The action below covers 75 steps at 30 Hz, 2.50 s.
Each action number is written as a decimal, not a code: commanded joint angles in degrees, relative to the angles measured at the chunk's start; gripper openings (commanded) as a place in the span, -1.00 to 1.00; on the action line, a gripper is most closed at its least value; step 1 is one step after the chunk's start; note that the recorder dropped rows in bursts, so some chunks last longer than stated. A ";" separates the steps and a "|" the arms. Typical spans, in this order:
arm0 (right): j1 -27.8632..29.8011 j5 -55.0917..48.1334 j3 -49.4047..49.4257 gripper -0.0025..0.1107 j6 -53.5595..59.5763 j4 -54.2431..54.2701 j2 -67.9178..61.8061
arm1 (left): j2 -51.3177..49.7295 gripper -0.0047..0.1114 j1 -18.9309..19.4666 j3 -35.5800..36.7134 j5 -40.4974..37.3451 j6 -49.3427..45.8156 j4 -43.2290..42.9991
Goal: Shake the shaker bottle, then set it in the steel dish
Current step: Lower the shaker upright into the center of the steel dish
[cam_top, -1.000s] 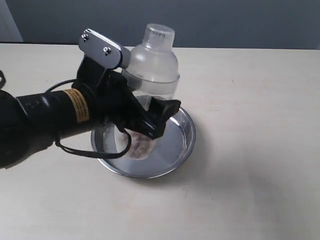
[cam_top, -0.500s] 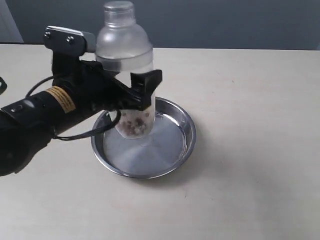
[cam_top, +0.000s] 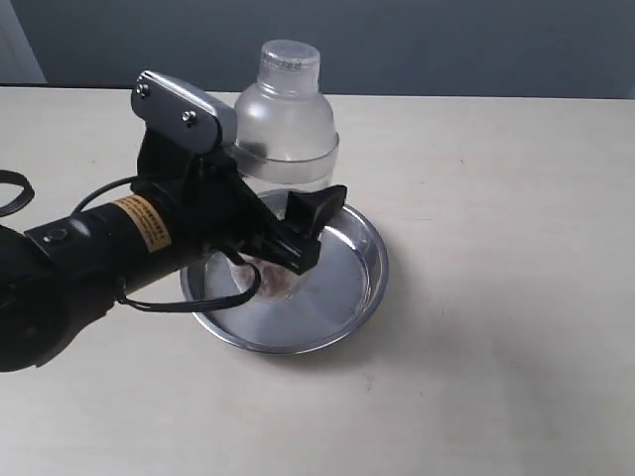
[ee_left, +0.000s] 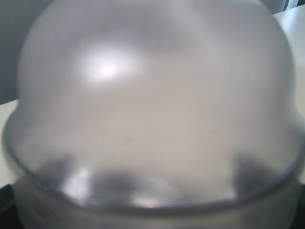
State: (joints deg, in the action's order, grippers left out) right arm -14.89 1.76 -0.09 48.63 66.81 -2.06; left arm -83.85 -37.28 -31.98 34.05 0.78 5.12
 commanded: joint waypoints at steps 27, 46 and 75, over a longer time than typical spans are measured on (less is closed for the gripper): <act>0.17 0.39 0.09 -0.97 0.20 -0.07 0.10 | 1.78 -0.91 3.07 2.29 6.78 4.38 -8.66; 0.17 0.19 0.09 -0.97 0.20 -0.07 0.10 | -27.02 -0.91 5.23 0.68 35.91 6.53 -2.00; 0.17 0.49 0.09 -0.97 0.20 -0.07 0.10 | -29.82 0.84 5.39 -1.85 35.91 1.73 -4.16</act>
State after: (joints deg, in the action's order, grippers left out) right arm -14.89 2.01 -0.09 48.63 66.81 -2.06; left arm -113.99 -32.04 -33.55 68.31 2.92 1.42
